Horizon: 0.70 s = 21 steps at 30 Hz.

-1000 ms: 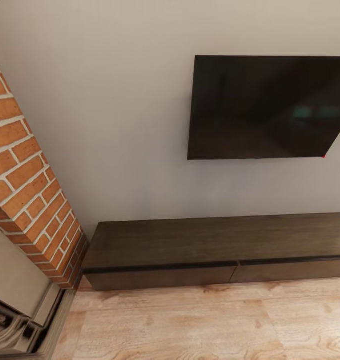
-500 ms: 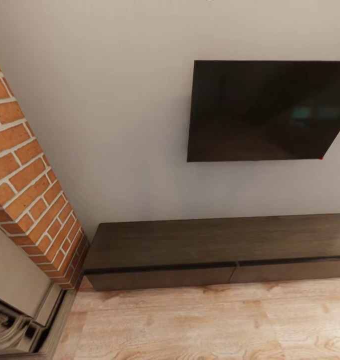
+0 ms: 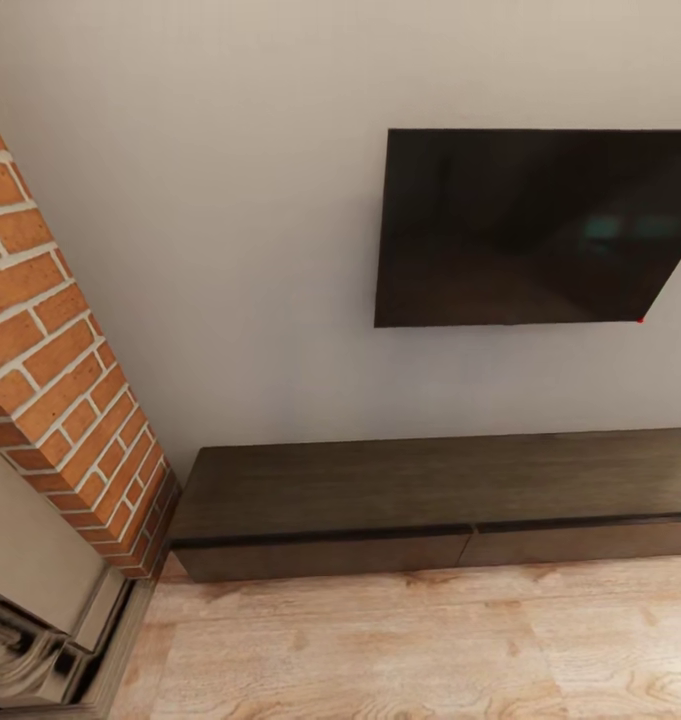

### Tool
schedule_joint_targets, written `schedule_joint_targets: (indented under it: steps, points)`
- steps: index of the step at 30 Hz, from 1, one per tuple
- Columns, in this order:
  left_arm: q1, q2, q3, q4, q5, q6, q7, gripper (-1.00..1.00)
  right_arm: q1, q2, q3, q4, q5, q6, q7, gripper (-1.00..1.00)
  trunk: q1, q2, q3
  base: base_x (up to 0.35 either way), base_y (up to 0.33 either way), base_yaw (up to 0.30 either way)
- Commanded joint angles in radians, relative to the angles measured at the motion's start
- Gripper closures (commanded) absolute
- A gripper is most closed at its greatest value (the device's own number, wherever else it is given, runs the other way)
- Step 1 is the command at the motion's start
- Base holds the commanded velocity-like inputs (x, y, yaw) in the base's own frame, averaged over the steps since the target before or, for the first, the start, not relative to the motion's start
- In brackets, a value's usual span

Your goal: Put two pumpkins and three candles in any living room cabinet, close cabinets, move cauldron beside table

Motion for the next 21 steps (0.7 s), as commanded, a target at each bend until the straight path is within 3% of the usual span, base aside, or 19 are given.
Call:
schedule_joint_targets:
  steps: [1, 21]
  points:
    - [0.000, 0.001, 0.000, 0.000, 0.000, 0.000, -0.004, -1.00, 0.000, -0.001, 0.000, 0.000, 0.000, 0.000, 0.001, -1.00, -0.004, 0.007, 0.003, 0.000, 0.000, 0.000]
    - [0.000, -0.004, 0.000, 0.000, -0.001, 0.002, -0.012, -1.00, 0.000, -0.002, 0.003, 0.000, 0.008, -0.003, 0.003, -1.00, -0.081, 0.147, 0.066, 0.000, 0.000, 0.000]
